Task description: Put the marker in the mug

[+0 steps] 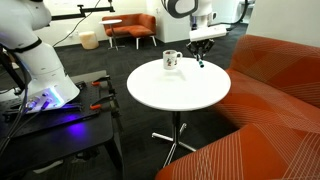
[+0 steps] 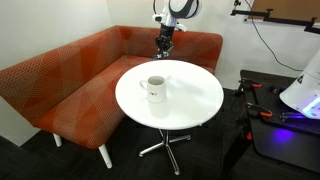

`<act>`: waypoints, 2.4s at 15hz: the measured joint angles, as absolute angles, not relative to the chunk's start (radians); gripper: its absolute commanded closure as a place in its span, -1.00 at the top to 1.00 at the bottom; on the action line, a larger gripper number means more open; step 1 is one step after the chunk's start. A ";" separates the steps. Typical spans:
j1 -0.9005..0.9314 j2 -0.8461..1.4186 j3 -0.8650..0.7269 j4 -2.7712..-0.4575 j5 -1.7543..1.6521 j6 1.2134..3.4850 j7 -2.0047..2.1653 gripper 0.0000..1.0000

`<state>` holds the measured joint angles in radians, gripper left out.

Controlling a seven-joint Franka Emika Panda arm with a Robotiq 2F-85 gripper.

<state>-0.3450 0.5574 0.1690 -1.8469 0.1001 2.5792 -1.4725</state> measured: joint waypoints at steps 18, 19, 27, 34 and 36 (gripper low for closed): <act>-0.343 0.490 0.234 -1.857 0.320 2.390 -2.043 -0.90; -0.343 0.487 0.234 -1.856 0.348 2.371 -2.064 -0.90; -0.340 0.458 0.230 -1.848 0.481 2.232 -2.127 -0.90; -0.317 0.447 0.213 -1.822 0.541 2.098 -2.177 -0.90; -0.306 0.447 0.210 -1.813 0.551 2.069 -2.177 -0.90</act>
